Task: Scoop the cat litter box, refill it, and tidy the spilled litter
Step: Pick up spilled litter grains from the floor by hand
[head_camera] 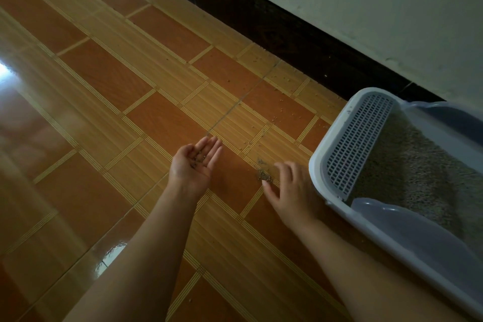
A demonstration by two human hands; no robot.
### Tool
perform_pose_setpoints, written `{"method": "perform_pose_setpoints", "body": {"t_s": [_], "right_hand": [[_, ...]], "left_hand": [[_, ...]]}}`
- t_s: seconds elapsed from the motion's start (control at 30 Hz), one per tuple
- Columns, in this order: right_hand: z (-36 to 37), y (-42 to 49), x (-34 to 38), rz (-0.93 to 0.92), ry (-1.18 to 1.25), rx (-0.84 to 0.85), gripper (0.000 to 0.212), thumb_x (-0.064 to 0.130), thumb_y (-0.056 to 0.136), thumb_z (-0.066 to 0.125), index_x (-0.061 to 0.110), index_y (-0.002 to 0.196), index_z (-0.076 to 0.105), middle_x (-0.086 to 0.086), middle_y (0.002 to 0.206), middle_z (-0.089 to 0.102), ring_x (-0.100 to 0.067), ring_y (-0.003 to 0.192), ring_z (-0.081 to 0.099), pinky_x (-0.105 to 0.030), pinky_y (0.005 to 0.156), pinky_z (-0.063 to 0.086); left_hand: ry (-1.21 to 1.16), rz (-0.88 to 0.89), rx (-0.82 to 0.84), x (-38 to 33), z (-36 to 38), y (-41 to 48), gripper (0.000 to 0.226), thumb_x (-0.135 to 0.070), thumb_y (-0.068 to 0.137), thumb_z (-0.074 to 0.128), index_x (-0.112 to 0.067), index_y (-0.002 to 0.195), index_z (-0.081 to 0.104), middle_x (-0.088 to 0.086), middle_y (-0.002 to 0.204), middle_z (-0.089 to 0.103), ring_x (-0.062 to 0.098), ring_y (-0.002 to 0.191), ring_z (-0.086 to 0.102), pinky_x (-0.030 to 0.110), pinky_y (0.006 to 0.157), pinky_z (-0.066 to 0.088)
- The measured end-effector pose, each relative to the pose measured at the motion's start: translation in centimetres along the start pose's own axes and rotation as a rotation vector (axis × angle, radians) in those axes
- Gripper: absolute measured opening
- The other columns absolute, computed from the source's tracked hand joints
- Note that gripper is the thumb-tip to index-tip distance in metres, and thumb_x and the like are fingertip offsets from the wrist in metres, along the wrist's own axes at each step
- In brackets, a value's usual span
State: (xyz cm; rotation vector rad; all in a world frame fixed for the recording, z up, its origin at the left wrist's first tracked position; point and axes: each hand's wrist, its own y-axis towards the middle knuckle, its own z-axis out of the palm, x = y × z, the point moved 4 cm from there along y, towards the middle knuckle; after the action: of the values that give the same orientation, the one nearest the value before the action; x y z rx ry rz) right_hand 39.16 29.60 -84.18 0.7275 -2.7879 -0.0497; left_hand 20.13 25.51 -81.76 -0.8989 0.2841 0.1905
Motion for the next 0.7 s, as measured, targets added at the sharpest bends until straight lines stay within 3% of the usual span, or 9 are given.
{"method": "perform_pose_setpoints", "body": {"t_s": [0.17, 0.43, 0.57, 0.7], "right_hand": [[0.0, 0.5, 0.3, 0.027, -0.269, -0.032, 0.06, 0.068, 0.074, 0.041, 0.01, 0.079, 0.055, -0.004, 0.073, 0.052, -0.015, 0.063, 0.047, -0.027, 0.053, 0.044], [0.7, 2.9, 0.9, -0.074, -0.312, 0.112, 0.053, 0.059, 0.089, 0.033, 0.01, 0.093, 0.051, -0.007, 0.088, 0.055, -0.019, 0.075, 0.054, -0.025, 0.054, 0.035], [0.7, 3.7, 1.1, -0.108, -0.365, 0.062, 0.042, 0.048, 0.072, 0.071, 0.009, 0.066, 0.056, -0.007, 0.057, 0.054, -0.015, 0.038, 0.048, -0.017, 0.035, 0.022], [1.0, 4.0, 1.3, -0.188, -0.407, 0.008, 0.034, 0.035, 0.07, 0.076, 0.011, 0.057, 0.054, -0.003, 0.046, 0.05, -0.01, 0.028, 0.04, -0.012, 0.032, 0.02]], "left_hand": [[0.027, 0.005, -0.003, 0.0, -0.1, -0.1, 0.038, -0.014, 0.1, 0.029, 0.007, 0.09, 0.06, 0.02, 0.073, 0.071, 0.031, 0.086, 0.065, 0.039, 0.078, 0.053], [0.032, 0.008, -0.022, -0.4, -0.5, 0.4, 0.038, -0.014, 0.1, 0.029, 0.007, 0.092, 0.06, 0.02, 0.075, 0.072, 0.03, 0.087, 0.066, 0.037, 0.073, 0.054], [0.037, 0.008, -0.029, -0.2, -0.5, 0.8, 0.038, -0.013, 0.1, 0.029, 0.007, 0.092, 0.06, 0.02, 0.076, 0.072, 0.031, 0.088, 0.065, 0.038, 0.075, 0.053], [0.045, 0.005, -0.04, 0.0, -0.3, 1.3, 0.037, -0.013, 0.1, 0.03, 0.006, 0.092, 0.061, 0.019, 0.077, 0.072, 0.03, 0.088, 0.066, 0.037, 0.076, 0.054]]}}
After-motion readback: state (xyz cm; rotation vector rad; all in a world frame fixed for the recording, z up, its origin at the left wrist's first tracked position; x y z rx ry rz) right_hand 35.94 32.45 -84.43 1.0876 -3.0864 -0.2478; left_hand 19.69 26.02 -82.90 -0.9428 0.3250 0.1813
